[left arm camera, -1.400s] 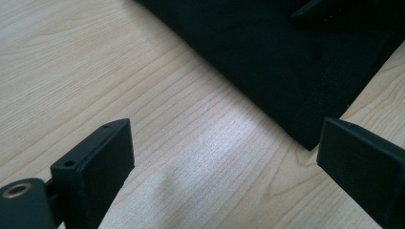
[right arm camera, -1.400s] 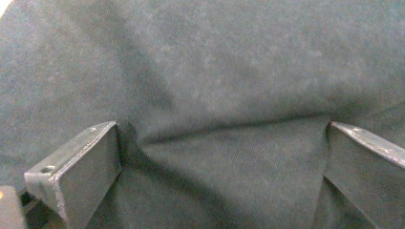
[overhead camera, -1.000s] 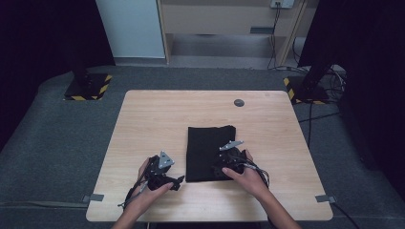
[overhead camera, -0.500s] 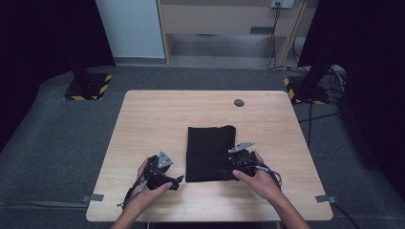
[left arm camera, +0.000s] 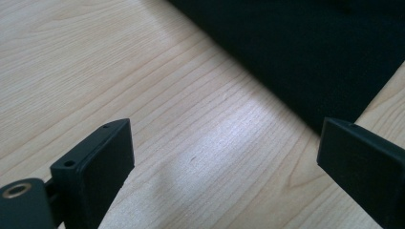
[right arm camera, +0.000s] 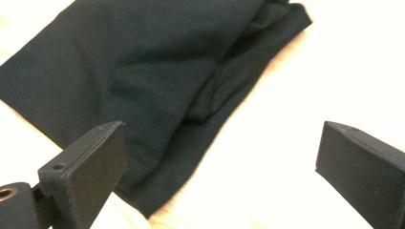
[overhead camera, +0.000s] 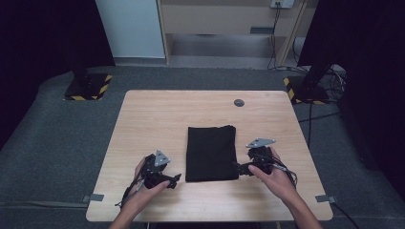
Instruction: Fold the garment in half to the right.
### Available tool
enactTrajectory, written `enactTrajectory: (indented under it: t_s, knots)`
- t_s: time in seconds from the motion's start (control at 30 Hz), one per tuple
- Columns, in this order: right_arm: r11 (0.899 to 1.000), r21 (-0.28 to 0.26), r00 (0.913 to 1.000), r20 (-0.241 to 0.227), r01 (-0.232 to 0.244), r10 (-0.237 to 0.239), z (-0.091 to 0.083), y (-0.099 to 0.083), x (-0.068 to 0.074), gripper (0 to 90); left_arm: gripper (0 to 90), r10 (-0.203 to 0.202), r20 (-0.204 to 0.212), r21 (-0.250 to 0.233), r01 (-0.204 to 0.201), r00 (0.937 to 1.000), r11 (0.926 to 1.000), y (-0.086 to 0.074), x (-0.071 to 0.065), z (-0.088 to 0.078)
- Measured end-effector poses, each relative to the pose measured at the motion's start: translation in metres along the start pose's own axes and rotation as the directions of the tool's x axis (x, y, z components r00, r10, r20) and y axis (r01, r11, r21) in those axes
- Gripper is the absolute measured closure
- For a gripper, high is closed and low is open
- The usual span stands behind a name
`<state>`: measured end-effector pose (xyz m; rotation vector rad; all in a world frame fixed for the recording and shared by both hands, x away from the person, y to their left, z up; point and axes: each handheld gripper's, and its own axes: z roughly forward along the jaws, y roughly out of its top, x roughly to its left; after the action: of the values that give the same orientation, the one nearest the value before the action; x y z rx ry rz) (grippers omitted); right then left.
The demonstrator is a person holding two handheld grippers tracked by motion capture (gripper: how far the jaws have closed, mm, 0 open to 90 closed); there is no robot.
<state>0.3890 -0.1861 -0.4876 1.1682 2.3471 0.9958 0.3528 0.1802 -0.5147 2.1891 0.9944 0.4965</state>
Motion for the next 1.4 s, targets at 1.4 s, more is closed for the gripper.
enactTrajectory:
  t_s: [1.4]
  knots:
    - [0.972,-0.004,0.9598,0.158,-0.234,0.232,-0.013,-0.080,-0.055,3.1,3.8,-0.068,-0.057,0.008,0.069,0.9960,0.9976,-0.017,0.031,-0.002]
